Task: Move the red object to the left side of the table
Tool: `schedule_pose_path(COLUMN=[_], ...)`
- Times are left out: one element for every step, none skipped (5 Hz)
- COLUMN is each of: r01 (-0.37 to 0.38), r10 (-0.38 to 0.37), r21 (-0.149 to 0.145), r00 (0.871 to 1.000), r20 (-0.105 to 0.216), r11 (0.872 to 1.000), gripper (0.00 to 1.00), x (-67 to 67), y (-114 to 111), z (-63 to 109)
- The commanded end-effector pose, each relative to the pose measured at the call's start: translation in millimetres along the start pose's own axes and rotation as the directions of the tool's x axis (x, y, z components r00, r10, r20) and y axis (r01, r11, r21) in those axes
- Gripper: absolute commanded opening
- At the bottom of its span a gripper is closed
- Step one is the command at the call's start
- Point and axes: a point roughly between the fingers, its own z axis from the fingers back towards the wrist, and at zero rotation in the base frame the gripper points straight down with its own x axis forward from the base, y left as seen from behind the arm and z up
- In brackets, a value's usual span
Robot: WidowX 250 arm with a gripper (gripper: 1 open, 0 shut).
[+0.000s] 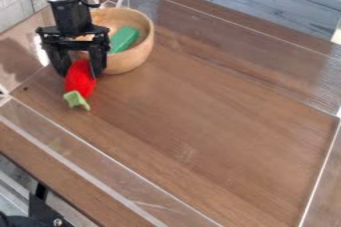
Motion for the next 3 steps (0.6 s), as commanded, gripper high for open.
schedule_pose_path(r01=[-0.025,-0.031,-0.038], r10=[0.024,0.030,0.037], r21=[0.010,0.011,0.008], r00=[0.999,0.998,0.998], r20=[0.049,0.048,0.048], r11=[1.000,0.999,0.999], gripper=[1.00,0.00,0.00], x=[3.7,3.4,3.2], y=[-6,-3,1], z=[6.7,-2.3,-8.7])
